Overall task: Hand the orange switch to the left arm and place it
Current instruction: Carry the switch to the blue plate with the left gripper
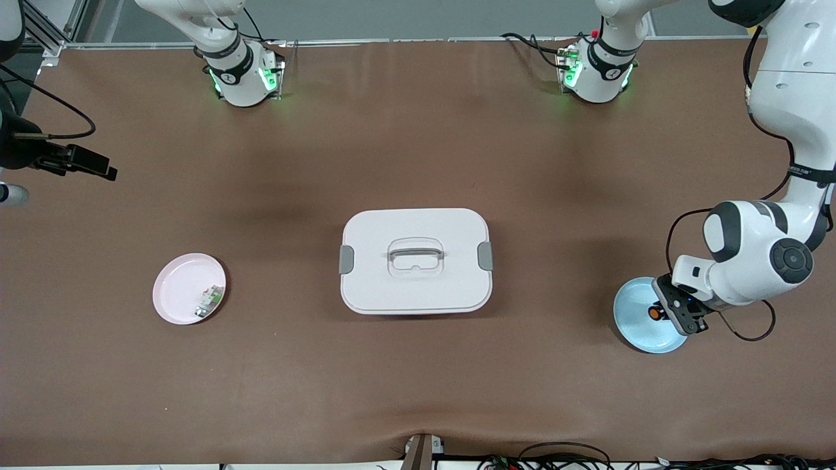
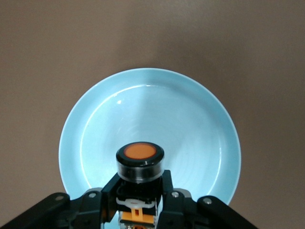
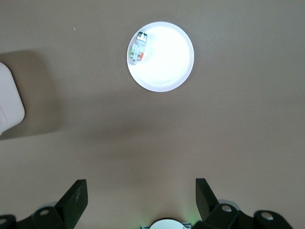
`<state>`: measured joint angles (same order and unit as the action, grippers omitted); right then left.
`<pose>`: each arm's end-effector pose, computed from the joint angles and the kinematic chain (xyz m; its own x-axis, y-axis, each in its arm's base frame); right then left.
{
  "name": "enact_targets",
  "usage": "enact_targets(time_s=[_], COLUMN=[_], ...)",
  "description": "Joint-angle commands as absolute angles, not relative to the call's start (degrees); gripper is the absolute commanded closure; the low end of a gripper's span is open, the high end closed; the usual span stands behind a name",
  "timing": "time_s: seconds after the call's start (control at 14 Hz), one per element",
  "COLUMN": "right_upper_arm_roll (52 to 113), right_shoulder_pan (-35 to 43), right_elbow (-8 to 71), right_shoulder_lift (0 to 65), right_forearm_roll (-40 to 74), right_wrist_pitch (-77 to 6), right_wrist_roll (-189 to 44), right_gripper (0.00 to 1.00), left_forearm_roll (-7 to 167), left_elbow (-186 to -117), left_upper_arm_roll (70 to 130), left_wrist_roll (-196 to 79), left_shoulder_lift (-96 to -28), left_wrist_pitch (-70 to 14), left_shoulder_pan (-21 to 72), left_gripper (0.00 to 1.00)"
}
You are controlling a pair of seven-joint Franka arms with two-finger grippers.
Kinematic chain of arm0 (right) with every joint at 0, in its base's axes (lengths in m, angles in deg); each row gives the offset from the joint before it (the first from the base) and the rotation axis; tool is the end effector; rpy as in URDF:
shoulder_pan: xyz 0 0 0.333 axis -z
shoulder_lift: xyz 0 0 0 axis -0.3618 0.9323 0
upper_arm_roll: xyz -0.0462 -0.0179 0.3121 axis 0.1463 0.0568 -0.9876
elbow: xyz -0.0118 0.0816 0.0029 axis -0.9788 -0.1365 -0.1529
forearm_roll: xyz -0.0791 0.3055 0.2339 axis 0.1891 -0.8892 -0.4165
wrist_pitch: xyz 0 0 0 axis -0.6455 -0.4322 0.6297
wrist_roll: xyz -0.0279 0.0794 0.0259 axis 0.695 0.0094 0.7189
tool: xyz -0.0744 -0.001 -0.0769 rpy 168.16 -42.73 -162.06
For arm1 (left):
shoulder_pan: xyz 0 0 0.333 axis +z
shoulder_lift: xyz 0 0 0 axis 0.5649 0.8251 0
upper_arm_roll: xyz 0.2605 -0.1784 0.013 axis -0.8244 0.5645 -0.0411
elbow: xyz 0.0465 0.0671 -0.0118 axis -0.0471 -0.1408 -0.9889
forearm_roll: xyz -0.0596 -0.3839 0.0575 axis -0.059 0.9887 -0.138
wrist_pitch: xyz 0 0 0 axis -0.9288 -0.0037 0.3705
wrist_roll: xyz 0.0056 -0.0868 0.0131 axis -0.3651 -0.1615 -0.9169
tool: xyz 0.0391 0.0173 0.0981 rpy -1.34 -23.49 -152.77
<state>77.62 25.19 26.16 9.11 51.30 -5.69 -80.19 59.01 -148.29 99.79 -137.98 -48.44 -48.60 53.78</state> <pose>0.5424 -0.0403 0.5906 0.9824 -0.1255 -0.1382 -0.1311 -0.9908 -0.0321 0.6872 0.0433 0.2269 0.2391 -0.9688 0.0656 -0.9672 -0.2436 -0.0725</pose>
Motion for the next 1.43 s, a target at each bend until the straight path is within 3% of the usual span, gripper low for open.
enact_targets(time_s=[0.0,0.29,0.57,0.64,0.86,0.93,1.0,1.36], right_upper_arm_roll=[77.2,77.0,76.7,76.8,76.8,76.8,76.8,76.7], right_shoulder_pan=[24.5,22.4,22.8,22.8,22.4,22.4,22.4,21.4], right_elbow=[23.0,19.7,21.8,23.5,25.4,25.3,25.4,25.4], right_shoulder_lift=[8.9,9.5,7.7,6.5,4.5,4.5,4.5,4.9], right_forearm_roll=[55.7,59.4,54.8,54.8,54.7,54.7,54.7,54.8], right_wrist_pitch=[-5.4,-7.0,-9.8,-10.4,-10.7,-10.2,-9.6,-6.5], right_wrist_roll=[-79.5,-79.2,-75.7,-75.6,-75.6,-75.6,-75.6,-75.5], right_gripper=[0.0,0.0,0.0,0.0,0.0,0.0,0.0,0.0], left_forearm_roll=[54.6,50.5,50.3,50.3,50.3,50.3,50.3,51.3], left_elbow=[-146.7,-146.4,-146.6,-146.7,-146.7,-146.7,-146.9,-146.4], left_upper_arm_roll=[100.2,100.2,100.2,100.0,99.7,99.7,99.7,100.1], left_wrist_roll=[-144.1,-146.7,-147.6,-147.6,-147.4,-147.1,-146.6,-142.4], left_shoulder_lift=[-46.4,-44.8,-44.8,-44.8,-44.7,-44.7,-44.7,-46.5], left_wrist_pitch=[-52.2,-53.6,-53.6,-53.6,-53.6,-53.6,-53.6,-51.1], left_shoulder_pan=[54.0,53.9,53.9,53.9,53.7,53.6,53.8,54.1], left_gripper=[1.0,1.0,1.0,0.95,0.61,0.36,0.0,0.0])
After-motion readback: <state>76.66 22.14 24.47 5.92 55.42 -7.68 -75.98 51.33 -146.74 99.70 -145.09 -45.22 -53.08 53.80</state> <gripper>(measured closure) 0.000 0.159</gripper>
